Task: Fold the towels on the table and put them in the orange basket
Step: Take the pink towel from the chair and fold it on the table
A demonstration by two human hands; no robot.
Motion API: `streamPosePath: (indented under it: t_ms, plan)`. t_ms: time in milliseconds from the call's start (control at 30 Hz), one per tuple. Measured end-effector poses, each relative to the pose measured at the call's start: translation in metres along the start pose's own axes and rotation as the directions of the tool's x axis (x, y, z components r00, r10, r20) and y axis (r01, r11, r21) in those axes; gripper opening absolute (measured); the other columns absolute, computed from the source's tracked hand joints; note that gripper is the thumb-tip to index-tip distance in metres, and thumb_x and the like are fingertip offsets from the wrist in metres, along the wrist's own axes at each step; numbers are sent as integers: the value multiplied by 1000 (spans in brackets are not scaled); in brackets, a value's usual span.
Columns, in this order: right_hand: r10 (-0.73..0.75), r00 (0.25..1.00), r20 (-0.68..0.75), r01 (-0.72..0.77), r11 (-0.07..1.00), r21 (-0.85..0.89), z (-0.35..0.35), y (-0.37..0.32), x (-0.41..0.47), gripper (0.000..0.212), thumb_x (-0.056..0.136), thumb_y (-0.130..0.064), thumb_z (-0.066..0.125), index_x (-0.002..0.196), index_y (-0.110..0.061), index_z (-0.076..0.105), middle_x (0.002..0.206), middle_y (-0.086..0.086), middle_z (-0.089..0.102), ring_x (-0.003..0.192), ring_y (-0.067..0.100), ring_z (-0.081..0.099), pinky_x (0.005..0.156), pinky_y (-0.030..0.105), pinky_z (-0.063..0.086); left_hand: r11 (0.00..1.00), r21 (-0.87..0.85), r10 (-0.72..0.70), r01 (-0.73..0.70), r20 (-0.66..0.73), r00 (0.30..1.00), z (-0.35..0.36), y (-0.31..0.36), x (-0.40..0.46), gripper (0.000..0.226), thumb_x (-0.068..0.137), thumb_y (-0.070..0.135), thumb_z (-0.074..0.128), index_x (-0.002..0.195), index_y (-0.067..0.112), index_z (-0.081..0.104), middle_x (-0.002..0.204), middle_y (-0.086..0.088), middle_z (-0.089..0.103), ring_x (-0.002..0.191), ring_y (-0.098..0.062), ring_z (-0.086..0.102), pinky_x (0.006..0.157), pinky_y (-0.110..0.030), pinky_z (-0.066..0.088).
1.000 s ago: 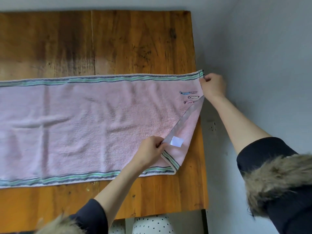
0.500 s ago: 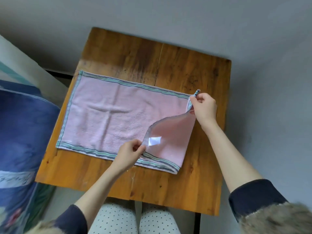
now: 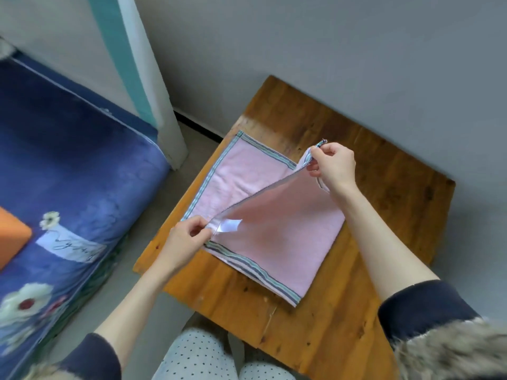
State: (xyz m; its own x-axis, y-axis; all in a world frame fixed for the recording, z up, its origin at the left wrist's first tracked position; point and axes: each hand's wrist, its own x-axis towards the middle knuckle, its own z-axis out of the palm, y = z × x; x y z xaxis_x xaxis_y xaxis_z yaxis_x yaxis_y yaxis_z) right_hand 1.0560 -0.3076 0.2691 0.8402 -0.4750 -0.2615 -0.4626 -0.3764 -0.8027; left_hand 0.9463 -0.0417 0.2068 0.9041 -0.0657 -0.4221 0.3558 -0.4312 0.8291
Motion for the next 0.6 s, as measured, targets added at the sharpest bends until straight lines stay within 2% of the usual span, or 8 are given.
streamPosePath:
  t_ms: [100, 167, 233, 300, 367, 433, 533, 600]
  plan:
    - [-24, 999, 37, 25, 999, -26, 35, -17, 9, 11, 87, -16, 56, 84, -9, 64, 75, 8, 66, 55, 9, 63, 53, 21, 53, 999, 1, -42, 43, -69, 997, -15, -18, 12, 14, 82, 5, 59, 69, 6, 60, 63, 1, 55, 59, -10, 45, 56, -15, 36]
    - [-31, 997, 64, 34, 998, -53, 58, -22, 16, 11, 87, -16, 56, 80, -11, 63, 70, 5, 65, 55, 9, 64, 62, 26, 57, 995, 7, -102, 104, -120, 988, -20, -30, 21, 12, 84, 11, 59, 73, 11, 62, 67, 1, 61, 63, -14, 53, 64, -22, 44]
    - [-3, 994, 107, 11, 997, -75, 78, -21, 24, 16, 87, -17, 56, 73, -14, 61, 67, 2, 64, 66, 18, 67, 72, 35, 58, 982, 33, -181, 188, -145, 973, -22, -43, 31, 12, 87, 19, 58, 82, 12, 66, 77, -4, 68, 75, -20, 62, 74, -34, 49]
    - [50, 982, 181, -33, 995, -94, 95, -12, 30, 19, 88, -20, 55, 70, -16, 61, 77, 4, 66, 81, 25, 66, 77, 39, 56, 967, 66, -234, 246, -149, 961, -21, -56, 40, 13, 89, 22, 57, 88, 13, 67, 82, -4, 68, 82, -22, 62, 76, -32, 47]
    - [82, 965, 248, -37, 983, -181, 108, 6, 32, 19, 91, -25, 51, 86, -14, 65, 95, 5, 67, 90, 22, 60, 75, 33, 49, 956, 104, -260, 275, -139, 956, -19, -65, 47, 11, 91, 21, 55, 91, 15, 64, 84, 0, 65, 84, -19, 59, 73, -26, 40]
    - [84, 952, 293, 33, 927, -374, 114, 29, 33, 29, 93, -27, 47, 110, -10, 63, 116, 7, 64, 105, 23, 56, 85, 30, 42, 942, 137, -290, 306, -124, 949, -16, -73, 53, 10, 92, 18, 51, 98, 18, 59, 86, 2, 61, 87, -17, 55, 75, -24, 36]
    - [77, 916, 393, 196, 770, -607, 111, 64, 33, 42, 94, -21, 45, 132, -4, 49, 138, 16, 48, 128, 31, 41, 102, 34, 33, 931, 173, -303, 322, -128, 944, -11, -80, 60, 24, 91, 13, 48, 114, 13, 56, 82, 4, 57, 89, -17, 53, 78, -26, 37]
    - [94, 894, 438, 259, 688, -677, 106, 82, 34, 46, 94, -22, 45, 137, -6, 40, 148, 18, 31, 136, 34, 28, 109, 40, 26, 926, 201, -298, 321, -135, 945, -8, -83, 63, 26, 91, 13, 48, 117, 11, 54, 90, 1, 58, 94, -20, 54, 80, -27, 38]
